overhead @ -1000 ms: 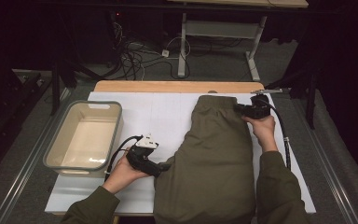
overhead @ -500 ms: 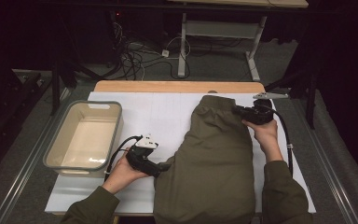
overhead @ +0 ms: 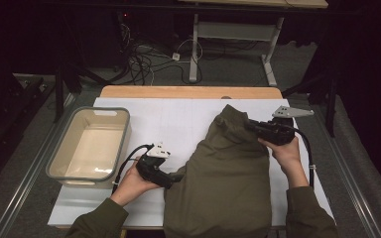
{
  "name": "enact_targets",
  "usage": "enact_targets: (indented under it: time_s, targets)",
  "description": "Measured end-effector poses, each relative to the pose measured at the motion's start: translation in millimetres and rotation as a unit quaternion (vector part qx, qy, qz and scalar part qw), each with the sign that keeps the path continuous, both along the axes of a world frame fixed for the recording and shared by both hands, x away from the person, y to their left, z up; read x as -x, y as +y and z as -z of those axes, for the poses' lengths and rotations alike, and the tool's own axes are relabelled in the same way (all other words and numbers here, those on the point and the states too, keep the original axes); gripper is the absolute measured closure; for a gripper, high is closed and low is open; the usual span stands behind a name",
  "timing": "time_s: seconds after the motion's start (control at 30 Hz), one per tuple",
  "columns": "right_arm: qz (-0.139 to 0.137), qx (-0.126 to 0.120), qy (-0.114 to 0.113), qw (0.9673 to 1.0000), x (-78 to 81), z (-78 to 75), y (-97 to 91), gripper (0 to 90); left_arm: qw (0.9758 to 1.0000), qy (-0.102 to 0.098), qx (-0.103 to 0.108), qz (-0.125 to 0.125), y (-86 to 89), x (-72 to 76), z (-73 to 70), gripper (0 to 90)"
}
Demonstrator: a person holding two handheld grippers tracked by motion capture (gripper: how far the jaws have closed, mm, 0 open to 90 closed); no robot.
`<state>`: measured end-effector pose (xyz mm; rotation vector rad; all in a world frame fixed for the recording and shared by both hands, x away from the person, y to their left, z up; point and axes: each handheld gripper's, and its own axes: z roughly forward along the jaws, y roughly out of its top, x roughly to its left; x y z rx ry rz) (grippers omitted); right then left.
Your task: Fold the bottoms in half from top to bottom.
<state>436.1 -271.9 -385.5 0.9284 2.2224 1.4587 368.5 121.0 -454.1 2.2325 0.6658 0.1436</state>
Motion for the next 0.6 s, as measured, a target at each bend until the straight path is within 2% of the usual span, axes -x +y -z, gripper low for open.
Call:
enact_targets:
  time_s: [0.13, 0.23, 0.47, 0.6]
  targets:
    - [-0.018, 0.000, -0.003, 0.9998, 11.2, -2.1, 2.3, 82.8, 0.9999, 0.010, 0.013, -0.001, -4.8, -5.4, -4.0, 5.9]
    - [-0.026, 0.001, -0.004, 0.9997, 17.3, -2.2, 2.7, 82.8, 0.9999, 0.011, 0.009, -0.003, -12.2, -14.2, -10.7, 8.8]
    - [-0.030, -0.001, -0.002, 0.9995, 18.5, -0.2, 4.2, 82.7, 0.9995, 0.027, 0.011, -0.009, -37.3, -45.7, -19.3, 15.9]
    - [-0.032, -0.001, -0.002, 0.9995, 18.0, 0.4, 5.4, 82.7, 0.9989, 0.038, 0.023, -0.014, -55.5, -69.6, -20.5, 23.4]
